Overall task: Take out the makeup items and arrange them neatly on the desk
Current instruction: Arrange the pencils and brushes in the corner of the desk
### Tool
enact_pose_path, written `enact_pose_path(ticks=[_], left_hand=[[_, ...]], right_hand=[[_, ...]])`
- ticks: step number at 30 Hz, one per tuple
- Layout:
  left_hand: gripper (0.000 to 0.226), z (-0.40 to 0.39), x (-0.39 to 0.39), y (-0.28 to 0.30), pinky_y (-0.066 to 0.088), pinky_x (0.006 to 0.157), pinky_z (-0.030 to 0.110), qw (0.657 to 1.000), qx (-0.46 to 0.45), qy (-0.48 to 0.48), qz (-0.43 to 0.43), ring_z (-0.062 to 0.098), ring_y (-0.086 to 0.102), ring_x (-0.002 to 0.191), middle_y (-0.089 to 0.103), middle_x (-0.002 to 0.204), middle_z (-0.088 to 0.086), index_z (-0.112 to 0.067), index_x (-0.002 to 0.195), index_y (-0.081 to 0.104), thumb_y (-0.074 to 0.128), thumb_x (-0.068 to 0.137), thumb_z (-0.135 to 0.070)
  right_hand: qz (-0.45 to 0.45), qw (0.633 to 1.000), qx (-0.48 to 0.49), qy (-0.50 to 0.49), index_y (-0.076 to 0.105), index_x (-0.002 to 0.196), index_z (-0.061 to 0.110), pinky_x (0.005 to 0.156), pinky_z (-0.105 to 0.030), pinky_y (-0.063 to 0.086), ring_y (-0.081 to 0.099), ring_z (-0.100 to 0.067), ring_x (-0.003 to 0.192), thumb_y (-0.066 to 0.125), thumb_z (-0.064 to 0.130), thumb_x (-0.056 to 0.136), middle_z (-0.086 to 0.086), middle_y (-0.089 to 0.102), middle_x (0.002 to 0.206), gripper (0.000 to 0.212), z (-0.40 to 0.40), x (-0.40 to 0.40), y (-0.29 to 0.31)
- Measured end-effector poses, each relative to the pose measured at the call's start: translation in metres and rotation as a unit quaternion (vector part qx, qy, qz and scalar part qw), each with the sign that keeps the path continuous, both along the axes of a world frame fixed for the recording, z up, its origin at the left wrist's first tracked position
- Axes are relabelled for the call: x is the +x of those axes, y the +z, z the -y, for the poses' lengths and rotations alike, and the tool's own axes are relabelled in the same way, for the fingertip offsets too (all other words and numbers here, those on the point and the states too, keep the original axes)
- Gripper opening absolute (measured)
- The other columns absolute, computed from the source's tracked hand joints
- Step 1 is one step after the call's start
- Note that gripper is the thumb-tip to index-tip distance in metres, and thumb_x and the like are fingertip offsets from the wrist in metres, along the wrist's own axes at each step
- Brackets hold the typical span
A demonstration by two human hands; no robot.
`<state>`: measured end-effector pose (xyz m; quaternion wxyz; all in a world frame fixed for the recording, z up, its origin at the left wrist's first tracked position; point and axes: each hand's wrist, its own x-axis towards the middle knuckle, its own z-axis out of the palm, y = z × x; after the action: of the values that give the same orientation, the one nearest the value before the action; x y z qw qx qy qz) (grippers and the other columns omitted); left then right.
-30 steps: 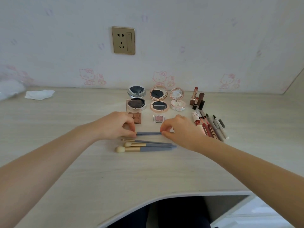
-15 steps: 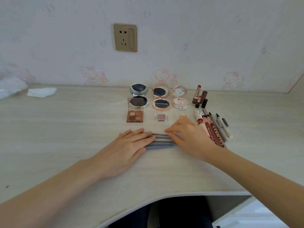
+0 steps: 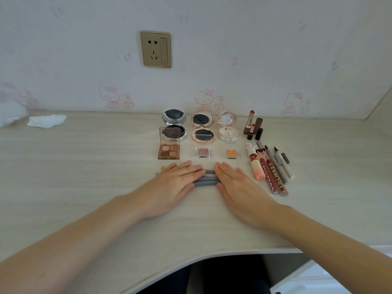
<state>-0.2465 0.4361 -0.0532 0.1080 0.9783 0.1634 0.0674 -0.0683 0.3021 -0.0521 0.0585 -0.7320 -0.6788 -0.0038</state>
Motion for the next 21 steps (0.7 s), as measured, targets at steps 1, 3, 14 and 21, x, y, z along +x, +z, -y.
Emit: enact_pose_path(ticks=[1, 3, 14, 21], left_hand=[[0.046, -0.001, 0.001, 0.0, 0.003, 0.117, 0.025, 1.0, 0.003, -0.002, -0.002, 0.0, 0.001, 0.145, 0.015, 0.156, -0.02, -0.032, 0.149, 0.023, 0.027, 0.103, -0.033], [0.047, -0.002, 0.001, -0.001, 0.001, 0.117, 0.025, 1.0, 0.013, -0.007, -0.009, 0.0, -0.001, 0.145, 0.013, 0.157, -0.02, -0.034, 0.149, 0.02, 0.025, 0.103, -0.033], [0.047, 0.003, -0.004, 0.001, 0.008, 0.118, 0.027, 0.997, 0.074, 0.0, 0.012, 0.003, 0.008, 0.145, 0.018, 0.156, -0.018, -0.03, 0.149, 0.024, 0.027, 0.103, -0.037], [0.045, 0.013, -0.008, 0.008, 0.013, 0.117, 0.023, 0.994, 0.087, 0.024, 0.056, 0.009, 0.022, 0.143, 0.032, 0.152, -0.01, -0.024, 0.145, 0.037, 0.036, 0.102, -0.034]], right_hand=[[-0.002, 1.0, -0.007, -0.005, 0.01, 0.152, 0.01, 0.12, -0.031, 0.004, 0.003, -0.015, 0.148, 0.021, 0.027, 0.104, -0.003, 0.01, 0.16, 0.052, -0.001, 0.001, 0.0], [-0.004, 1.0, -0.013, -0.008, 0.009, 0.152, 0.01, 0.121, -0.032, 0.005, 0.002, -0.014, 0.148, 0.021, 0.028, 0.104, -0.002, 0.008, 0.161, 0.052, -0.001, 0.002, 0.0], [-0.019, 1.0, 0.006, -0.018, 0.005, 0.153, 0.018, 0.121, -0.036, 0.006, -0.001, -0.018, 0.148, 0.024, 0.02, 0.103, 0.002, 0.006, 0.161, 0.053, 0.001, 0.003, -0.004], [-0.032, 0.998, 0.036, -0.028, 0.009, 0.153, 0.015, 0.121, -0.035, 0.008, 0.003, -0.019, 0.148, 0.025, 0.023, 0.103, -0.001, 0.013, 0.16, 0.052, 0.007, -0.003, 0.002]])
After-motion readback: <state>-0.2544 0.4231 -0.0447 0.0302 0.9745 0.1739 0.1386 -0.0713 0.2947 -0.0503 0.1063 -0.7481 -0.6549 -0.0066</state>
